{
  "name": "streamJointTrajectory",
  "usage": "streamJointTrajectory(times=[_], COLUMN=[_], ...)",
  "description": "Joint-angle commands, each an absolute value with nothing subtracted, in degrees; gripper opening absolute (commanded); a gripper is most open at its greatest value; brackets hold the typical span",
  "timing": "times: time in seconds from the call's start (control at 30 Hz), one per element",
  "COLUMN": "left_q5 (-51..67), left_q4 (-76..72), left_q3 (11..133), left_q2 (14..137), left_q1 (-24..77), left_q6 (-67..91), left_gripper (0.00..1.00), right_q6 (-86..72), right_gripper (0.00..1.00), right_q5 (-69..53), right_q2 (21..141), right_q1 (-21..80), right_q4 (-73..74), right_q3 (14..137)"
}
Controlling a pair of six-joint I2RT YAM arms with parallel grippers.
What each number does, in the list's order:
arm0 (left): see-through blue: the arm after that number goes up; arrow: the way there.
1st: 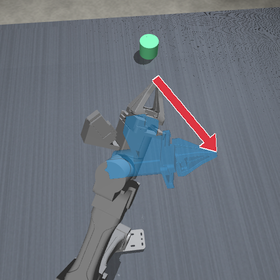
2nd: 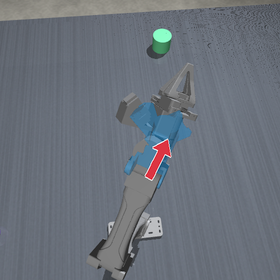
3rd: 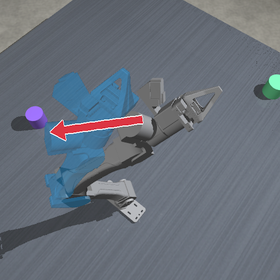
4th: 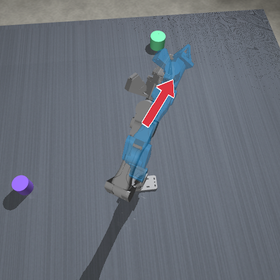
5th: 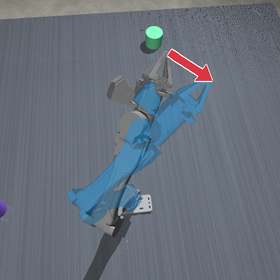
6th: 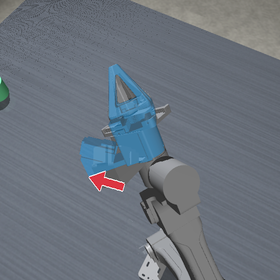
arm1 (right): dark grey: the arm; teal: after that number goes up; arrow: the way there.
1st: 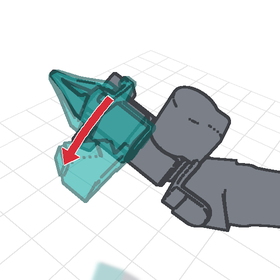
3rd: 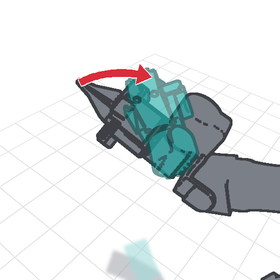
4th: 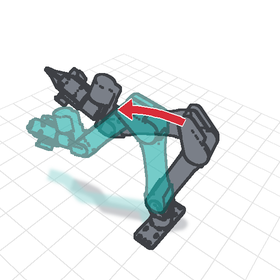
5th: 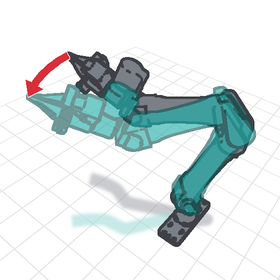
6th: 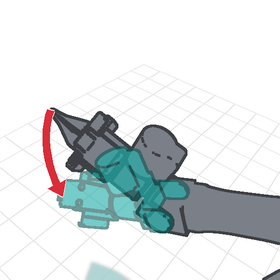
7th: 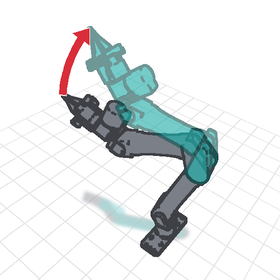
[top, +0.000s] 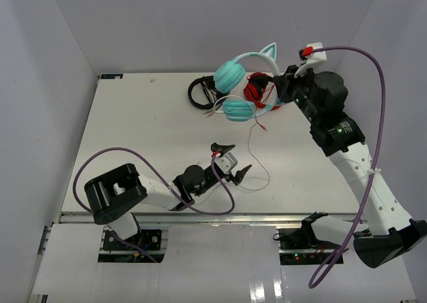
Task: Wrap the headphones
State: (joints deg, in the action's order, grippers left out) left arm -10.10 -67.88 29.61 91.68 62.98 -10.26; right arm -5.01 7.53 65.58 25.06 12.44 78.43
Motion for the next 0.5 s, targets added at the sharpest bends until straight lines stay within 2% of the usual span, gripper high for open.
streamJointTrajectory(times=[0.0,0.2,0.47], left_q5=[2.9,7.02,10.85], left_q4=[-78.49,-80.0,-91.09], left_q3=[29.49,32.03,34.13], left_q2=[94.88,100.53,109.89], left_q1=[58.59,56.74,56.34], left_q6=[-5.23,-0.42,9.49], left_gripper=[0.98,0.98,0.98], right_q6=[-12.23,-17.42,-23.42], right_gripper=[0.08,0.08,0.08], right_q5=[1.78,-5.25,-13.76], right_q2=[62.77,62.27,62.75], right_q1=[24.36,23.13,19.4], right_q4=[11.27,13.53,13.99], right_q3=[81.49,83.1,83.07])
